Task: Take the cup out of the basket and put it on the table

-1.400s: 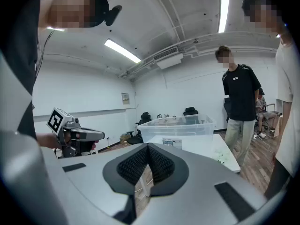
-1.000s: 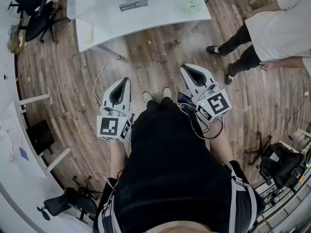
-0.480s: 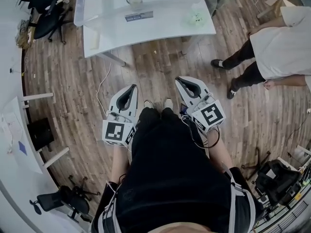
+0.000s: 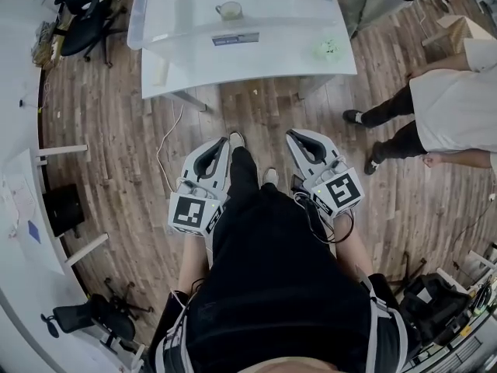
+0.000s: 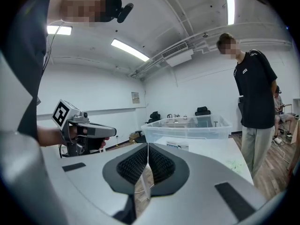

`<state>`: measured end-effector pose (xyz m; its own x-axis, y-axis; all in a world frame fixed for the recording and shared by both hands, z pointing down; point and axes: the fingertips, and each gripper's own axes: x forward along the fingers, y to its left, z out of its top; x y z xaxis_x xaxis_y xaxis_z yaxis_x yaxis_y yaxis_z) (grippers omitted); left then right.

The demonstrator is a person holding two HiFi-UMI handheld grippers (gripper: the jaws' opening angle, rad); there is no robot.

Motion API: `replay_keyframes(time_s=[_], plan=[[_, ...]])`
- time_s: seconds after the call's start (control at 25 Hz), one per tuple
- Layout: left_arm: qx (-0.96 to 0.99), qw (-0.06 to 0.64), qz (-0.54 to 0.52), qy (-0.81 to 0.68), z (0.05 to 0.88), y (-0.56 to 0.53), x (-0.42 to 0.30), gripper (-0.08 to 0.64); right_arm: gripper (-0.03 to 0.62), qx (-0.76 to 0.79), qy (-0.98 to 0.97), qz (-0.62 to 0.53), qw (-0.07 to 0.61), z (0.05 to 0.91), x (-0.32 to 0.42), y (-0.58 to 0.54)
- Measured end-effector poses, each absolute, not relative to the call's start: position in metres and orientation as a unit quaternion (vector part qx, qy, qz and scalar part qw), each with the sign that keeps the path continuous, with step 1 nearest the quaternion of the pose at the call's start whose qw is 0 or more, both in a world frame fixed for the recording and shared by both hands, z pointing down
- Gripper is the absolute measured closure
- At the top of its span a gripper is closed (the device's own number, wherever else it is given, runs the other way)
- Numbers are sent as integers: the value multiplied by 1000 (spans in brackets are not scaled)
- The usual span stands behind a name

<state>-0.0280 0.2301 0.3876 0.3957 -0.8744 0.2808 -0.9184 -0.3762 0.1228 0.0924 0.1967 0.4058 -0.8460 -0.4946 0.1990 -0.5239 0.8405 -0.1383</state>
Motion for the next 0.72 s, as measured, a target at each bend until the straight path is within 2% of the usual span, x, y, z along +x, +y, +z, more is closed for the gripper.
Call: replay_keyframes(time_s=[0.72], plan=[[848,106,97,-510,378,94,-144,543,572,304,-944,86,92,394,-15,73]])
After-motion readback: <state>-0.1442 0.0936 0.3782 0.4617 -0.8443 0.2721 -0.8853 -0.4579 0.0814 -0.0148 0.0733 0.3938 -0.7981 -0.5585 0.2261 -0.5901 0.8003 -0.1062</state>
